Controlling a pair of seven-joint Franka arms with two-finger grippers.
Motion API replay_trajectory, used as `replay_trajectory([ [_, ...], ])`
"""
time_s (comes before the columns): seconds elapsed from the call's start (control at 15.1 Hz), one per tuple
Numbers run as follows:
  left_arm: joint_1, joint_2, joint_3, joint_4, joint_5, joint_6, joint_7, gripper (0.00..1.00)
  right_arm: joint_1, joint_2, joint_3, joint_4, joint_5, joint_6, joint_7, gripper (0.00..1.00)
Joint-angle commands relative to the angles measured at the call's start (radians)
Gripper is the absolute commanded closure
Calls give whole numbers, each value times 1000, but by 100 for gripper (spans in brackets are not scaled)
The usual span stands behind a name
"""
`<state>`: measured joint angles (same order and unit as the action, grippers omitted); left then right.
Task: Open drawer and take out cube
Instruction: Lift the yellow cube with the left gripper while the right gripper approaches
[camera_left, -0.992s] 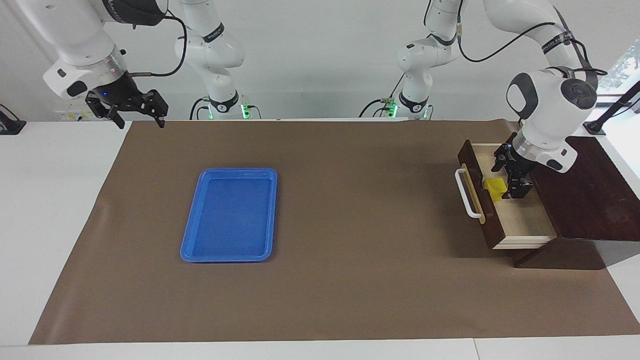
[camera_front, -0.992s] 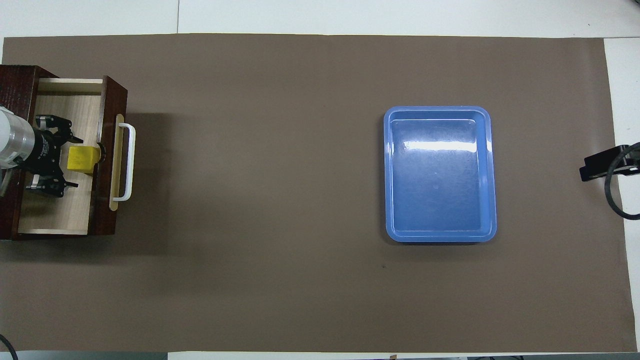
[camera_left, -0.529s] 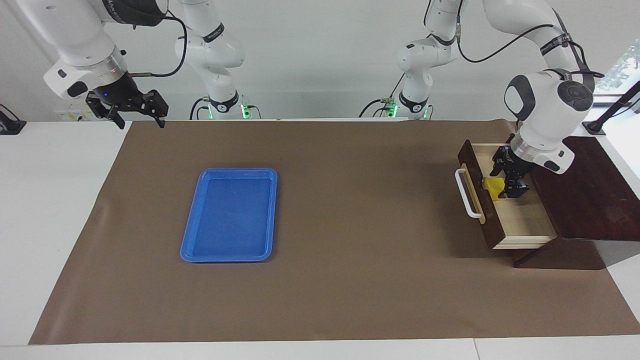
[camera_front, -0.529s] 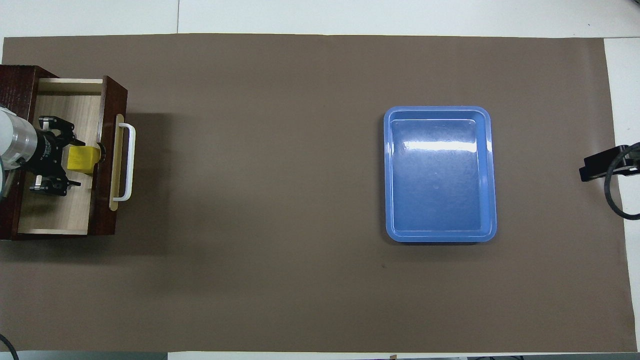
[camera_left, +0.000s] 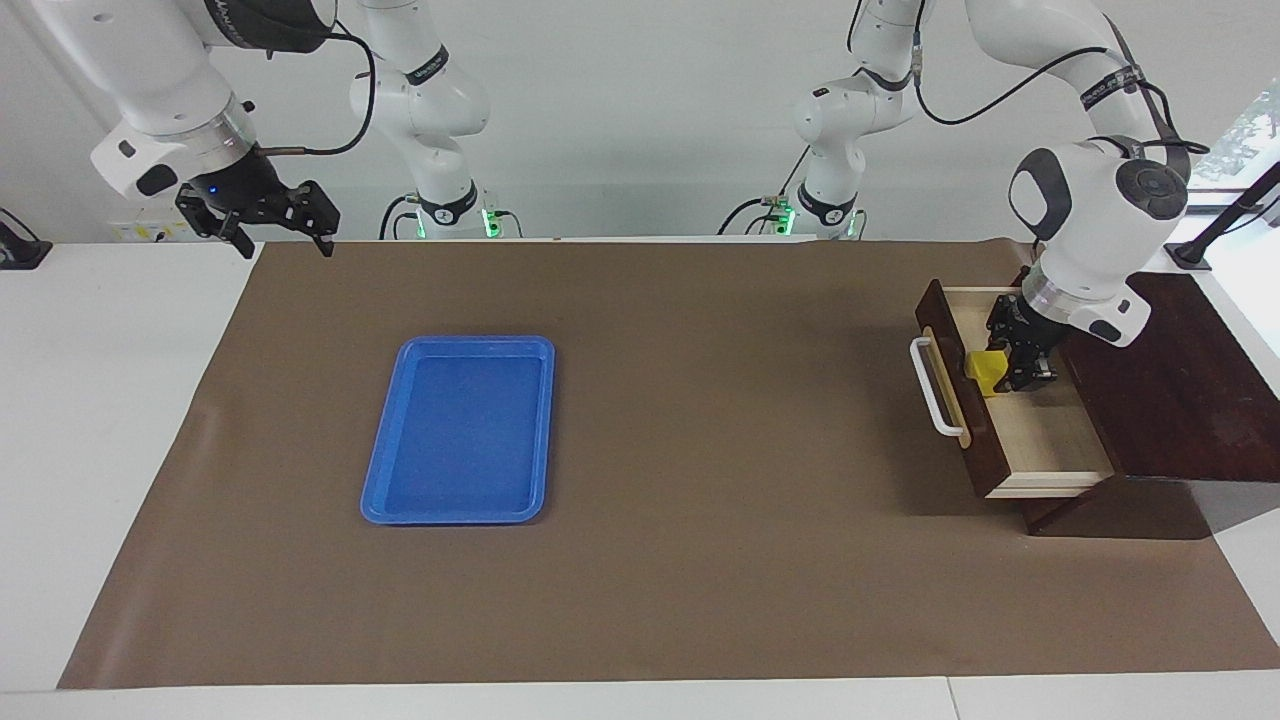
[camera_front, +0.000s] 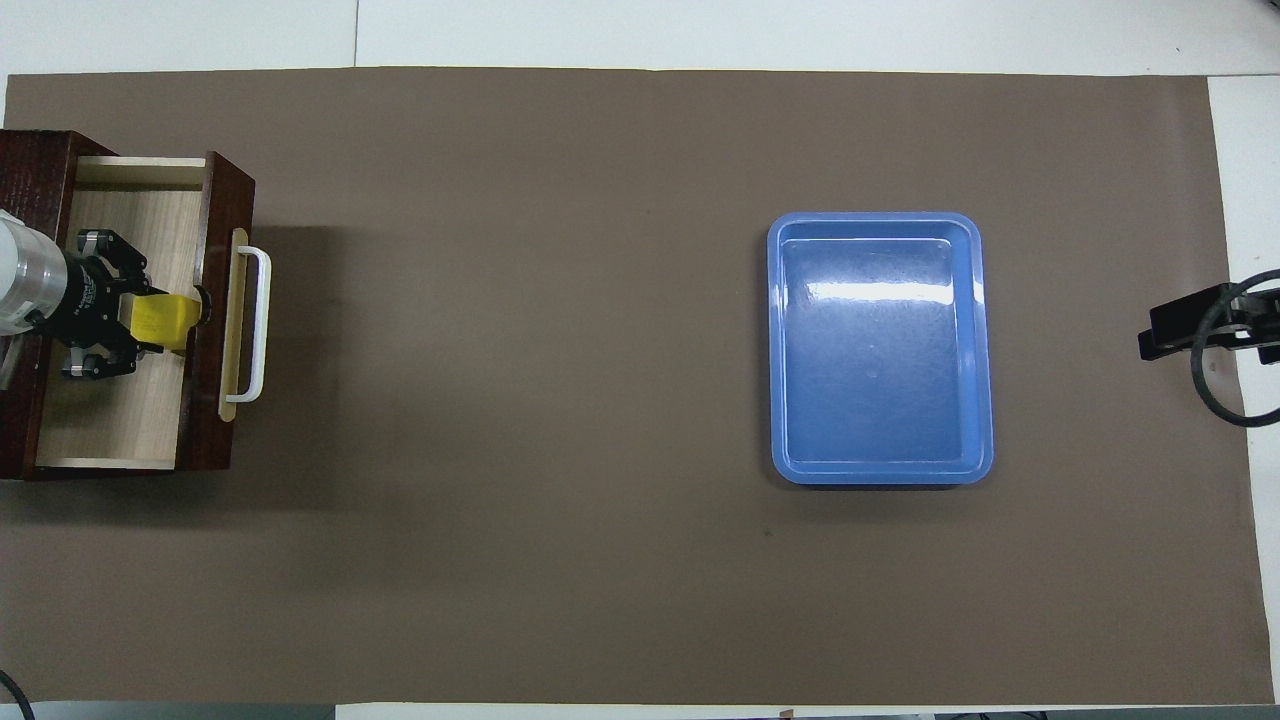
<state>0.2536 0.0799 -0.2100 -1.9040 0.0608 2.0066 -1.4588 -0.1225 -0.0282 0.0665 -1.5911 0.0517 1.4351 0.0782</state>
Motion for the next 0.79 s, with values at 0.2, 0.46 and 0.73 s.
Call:
replay_trajectory([
  [0.2,-8,95,-8,324,-13,-239,-8,100,107,-45,9,-107,183,34,484,0],
  [0.46,-28,95,-116,378,-7,-328,-117,100,164,-65,9,-188,328,94,763,0],
  [0.73,-42,101,-287,393,71,-344,-389,100,245,-9,9,-216,468,200,1012,0],
])
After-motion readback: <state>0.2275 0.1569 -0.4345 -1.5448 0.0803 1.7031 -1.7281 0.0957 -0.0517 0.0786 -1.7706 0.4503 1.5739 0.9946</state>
